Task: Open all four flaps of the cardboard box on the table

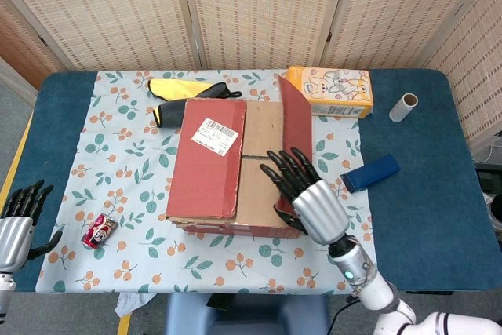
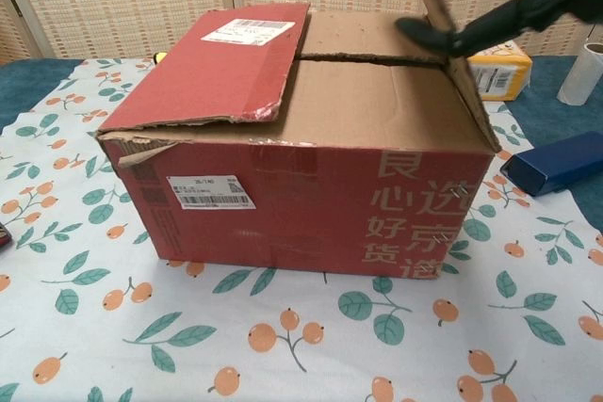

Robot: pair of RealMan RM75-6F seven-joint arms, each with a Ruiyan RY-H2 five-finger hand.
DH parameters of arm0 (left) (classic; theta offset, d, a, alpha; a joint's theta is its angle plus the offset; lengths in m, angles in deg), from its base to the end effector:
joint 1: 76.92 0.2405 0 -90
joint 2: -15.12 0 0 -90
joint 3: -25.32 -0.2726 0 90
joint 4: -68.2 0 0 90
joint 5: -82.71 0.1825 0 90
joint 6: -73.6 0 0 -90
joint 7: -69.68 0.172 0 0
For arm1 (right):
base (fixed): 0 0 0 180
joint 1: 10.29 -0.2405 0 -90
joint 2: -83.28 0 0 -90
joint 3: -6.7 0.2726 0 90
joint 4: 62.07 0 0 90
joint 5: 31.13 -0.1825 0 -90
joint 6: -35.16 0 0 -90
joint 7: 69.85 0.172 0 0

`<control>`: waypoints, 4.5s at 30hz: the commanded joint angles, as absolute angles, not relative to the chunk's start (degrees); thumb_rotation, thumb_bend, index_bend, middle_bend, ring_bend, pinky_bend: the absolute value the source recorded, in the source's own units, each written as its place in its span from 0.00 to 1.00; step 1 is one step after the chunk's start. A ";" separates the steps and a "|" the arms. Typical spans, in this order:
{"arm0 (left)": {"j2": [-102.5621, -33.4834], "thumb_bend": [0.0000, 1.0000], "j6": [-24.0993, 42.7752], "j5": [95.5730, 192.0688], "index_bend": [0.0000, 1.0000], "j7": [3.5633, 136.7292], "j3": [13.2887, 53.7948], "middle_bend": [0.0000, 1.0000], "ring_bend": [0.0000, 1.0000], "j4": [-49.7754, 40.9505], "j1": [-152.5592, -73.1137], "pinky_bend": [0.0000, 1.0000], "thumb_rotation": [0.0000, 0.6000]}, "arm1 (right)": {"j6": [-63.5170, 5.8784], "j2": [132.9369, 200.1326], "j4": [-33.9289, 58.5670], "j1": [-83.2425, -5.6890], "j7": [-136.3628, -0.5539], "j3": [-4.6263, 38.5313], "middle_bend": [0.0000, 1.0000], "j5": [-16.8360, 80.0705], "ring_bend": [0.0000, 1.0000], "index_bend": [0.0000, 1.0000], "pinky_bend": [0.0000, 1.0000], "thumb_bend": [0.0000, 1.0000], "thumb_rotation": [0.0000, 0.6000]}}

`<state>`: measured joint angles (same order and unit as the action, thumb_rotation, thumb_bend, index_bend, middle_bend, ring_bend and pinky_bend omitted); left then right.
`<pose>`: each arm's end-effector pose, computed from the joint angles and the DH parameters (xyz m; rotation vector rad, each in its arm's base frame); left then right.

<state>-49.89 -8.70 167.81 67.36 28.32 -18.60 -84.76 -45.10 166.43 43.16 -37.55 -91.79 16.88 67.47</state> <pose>-0.3252 0.2268 0.1897 -1.4257 -0.8792 -0.8804 -0.0959 -0.2743 0.0999 1.6796 -0.5507 1.5134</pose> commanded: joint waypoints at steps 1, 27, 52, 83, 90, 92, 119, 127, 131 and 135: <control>-50.35 0.36 -8.35 167.50 0.00 68.83 28.34 0.00 0.00 -18.83 -84.99 0.00 1.00 | -55.43 159.56 44.54 -29.50 -91.14 12.55 0.00 72.15 0.00 0.00 0.00 0.41 1.00; -45.39 0.54 1.68 176.46 0.00 94.52 26.43 0.00 0.00 -47.53 -93.24 0.00 1.00 | -70.97 154.46 24.57 -12.68 -64.98 6.00 0.00 69.55 0.00 0.00 0.00 0.41 1.00; -57.83 0.44 7.83 145.39 0.00 126.67 36.41 0.00 0.00 -59.85 -110.34 0.00 1.00 | -69.89 145.29 24.35 -11.71 -46.96 6.72 0.00 68.15 0.00 0.00 0.00 0.41 1.00; -69.35 0.44 -2.11 144.24 0.00 133.91 34.81 0.00 0.00 -53.16 -123.05 0.00 1.00 | -65.64 144.51 24.85 -13.23 -45.82 8.36 0.00 67.27 0.00 0.00 0.00 0.41 1.00; -71.49 0.44 -7.33 160.78 0.00 129.83 33.06 0.00 0.00 -47.80 -121.18 0.00 1.00 | -65.20 144.55 25.19 -13.21 -46.06 8.56 0.00 66.95 0.00 0.00 0.00 0.41 1.00; -71.89 0.44 -8.38 161.66 0.00 131.19 32.94 0.00 0.00 -47.47 -120.50 0.00 1.00 | -65.28 144.53 25.18 -13.13 -46.08 8.47 0.00 67.17 0.00 0.00 0.00 0.41 1.00; -53.67 0.44 -24.64 161.59 0.00 116.79 31.25 0.00 0.00 -44.46 -99.38 0.00 1.00 | -60.60 145.90 29.65 -15.78 -55.45 9.89 0.00 67.89 0.00 0.00 0.00 0.41 1.00; -50.13 0.44 -25.55 169.87 0.00 102.44 22.60 0.00 0.00 -41.19 -91.43 0.00 1.00 | -41.88 144.85 43.86 -28.30 -74.66 18.20 0.00 57.04 0.00 0.00 0.00 0.41 1.00; -50.94 0.44 -28.42 172.01 0.00 97.90 21.69 0.00 0.00 -37.11 -87.98 0.00 1.00 | -34.67 149.59 45.43 -35.32 -84.49 22.41 0.00 49.11 0.00 0.00 0.00 0.41 1.00; -50.86 0.44 -29.23 173.53 0.00 89.97 21.04 0.00 0.00 -32.47 -85.73 0.00 1.00 | -30.65 156.36 42.95 -41.56 -90.65 25.38 0.00 42.08 0.00 0.00 0.00 0.41 1.00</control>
